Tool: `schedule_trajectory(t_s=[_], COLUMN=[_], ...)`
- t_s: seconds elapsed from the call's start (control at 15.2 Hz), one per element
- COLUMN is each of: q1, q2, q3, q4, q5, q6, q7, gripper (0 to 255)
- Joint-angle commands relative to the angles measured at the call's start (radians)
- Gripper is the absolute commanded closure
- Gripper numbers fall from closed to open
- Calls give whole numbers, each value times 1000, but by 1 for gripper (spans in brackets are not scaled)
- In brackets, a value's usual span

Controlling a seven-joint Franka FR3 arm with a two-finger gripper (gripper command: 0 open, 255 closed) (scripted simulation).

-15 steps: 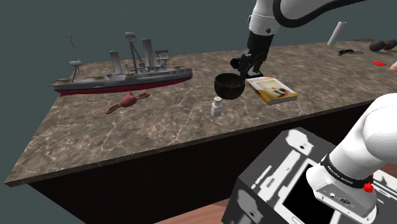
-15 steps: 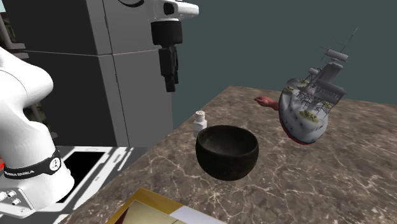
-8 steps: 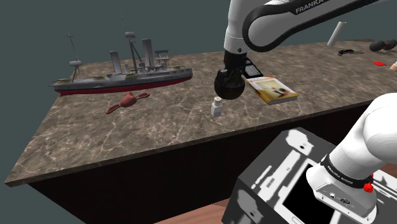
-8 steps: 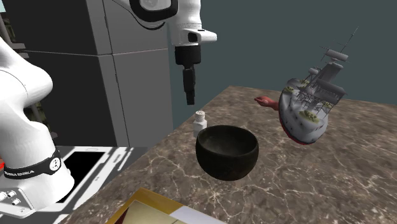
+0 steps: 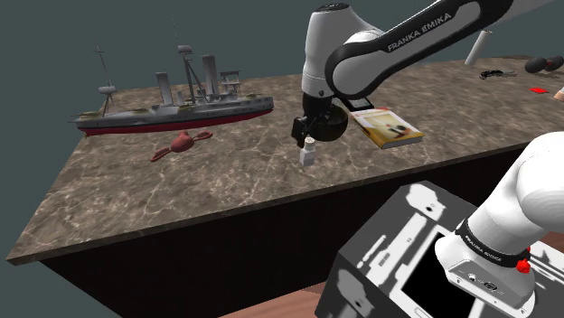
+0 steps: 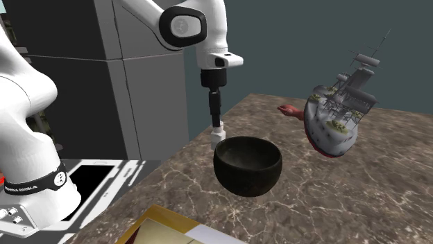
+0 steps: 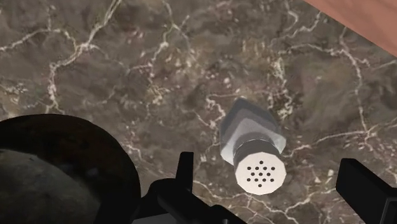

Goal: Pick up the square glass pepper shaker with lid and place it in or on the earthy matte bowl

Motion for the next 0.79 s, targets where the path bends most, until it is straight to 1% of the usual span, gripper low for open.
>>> schedule_trajectory(t_s=[0.0, 0.07, 0.59, 0.66, 0.73], q1=[-2, -3, -3, -3, -3], q2=[17, 31, 31, 31, 31], q3=[-1, -1, -1, -1, -1], q4=[-10, -18, -18, -18, -18], q5=[-6, -12, -12, -12, -12], q6=[27, 49, 48, 48, 48], q7=[2, 6, 6, 6, 6], gripper=[0, 0, 0, 255, 255])
